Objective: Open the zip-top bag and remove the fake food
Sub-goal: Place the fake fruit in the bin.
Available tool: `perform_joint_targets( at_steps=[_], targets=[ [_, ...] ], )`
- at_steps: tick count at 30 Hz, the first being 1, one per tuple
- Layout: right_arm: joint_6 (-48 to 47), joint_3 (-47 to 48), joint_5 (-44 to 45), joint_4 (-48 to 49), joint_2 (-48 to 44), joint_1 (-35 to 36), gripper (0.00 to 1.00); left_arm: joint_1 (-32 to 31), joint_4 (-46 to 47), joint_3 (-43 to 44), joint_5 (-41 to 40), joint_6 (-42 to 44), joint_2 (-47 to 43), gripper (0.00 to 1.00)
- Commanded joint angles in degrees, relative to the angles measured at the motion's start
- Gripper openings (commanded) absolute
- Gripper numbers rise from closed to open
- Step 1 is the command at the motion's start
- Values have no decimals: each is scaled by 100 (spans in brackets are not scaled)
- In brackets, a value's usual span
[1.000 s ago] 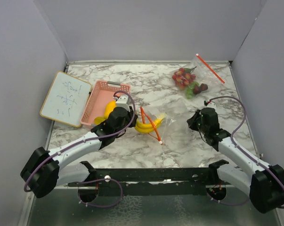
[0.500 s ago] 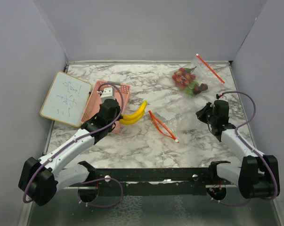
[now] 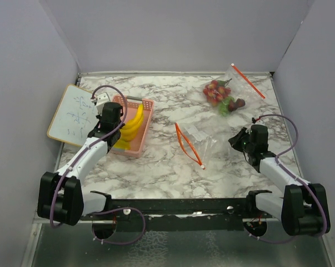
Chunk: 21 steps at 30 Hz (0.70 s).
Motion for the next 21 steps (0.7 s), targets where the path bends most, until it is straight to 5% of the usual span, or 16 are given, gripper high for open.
perform_joint_targets(
  at_steps=[1,4,6,11,14,21],
  targets=[
    [-58,-4,-128,259,-18,-22,2,365,271,165,111,44,155,0],
    [-70,26,-104,237,-88,-22,2,414,213,191,149,20,243,8],
    [-75,61,-80,190,-148,-22,2,432,195,170,187,-33,252,26],
    [-143,328,145,-239,-448,-22,34,437,230,30,396,-160,43,66],
    [-197,511,203,-413,-721,-23,44,438,169,-5,481,-253,-212,70],
    [-202,1184,-39,-781,-616,-22,44,-45,86,125,769,-446,-768,70]
  ],
)
